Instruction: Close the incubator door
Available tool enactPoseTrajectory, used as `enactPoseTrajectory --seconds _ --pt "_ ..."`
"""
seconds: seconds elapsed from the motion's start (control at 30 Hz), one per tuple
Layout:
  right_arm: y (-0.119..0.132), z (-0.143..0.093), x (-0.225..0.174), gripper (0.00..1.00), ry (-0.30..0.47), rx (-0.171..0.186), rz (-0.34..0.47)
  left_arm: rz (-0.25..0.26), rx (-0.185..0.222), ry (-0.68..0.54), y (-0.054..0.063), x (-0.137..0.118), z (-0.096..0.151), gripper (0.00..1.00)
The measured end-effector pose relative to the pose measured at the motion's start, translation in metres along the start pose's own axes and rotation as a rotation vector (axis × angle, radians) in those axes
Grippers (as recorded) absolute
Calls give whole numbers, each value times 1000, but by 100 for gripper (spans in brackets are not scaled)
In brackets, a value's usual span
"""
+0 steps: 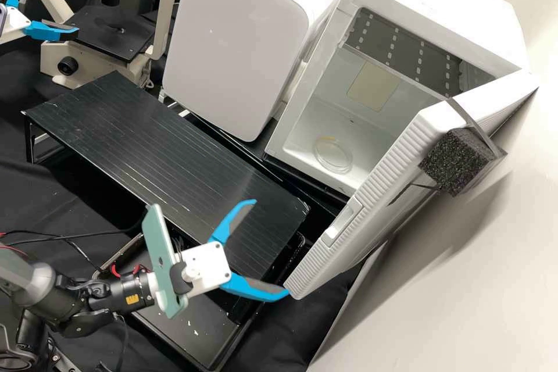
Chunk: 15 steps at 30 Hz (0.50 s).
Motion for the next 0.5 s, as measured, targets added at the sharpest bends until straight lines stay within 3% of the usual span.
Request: enactPoseTrajectory --seconds 0.2,0.5 --pt "1 14 19 100 -60 -22 6 0 0 0 0 0 0 100" --pt "-7 24 45 100 -118 -120 37 0 0 0 0 0 0 100"
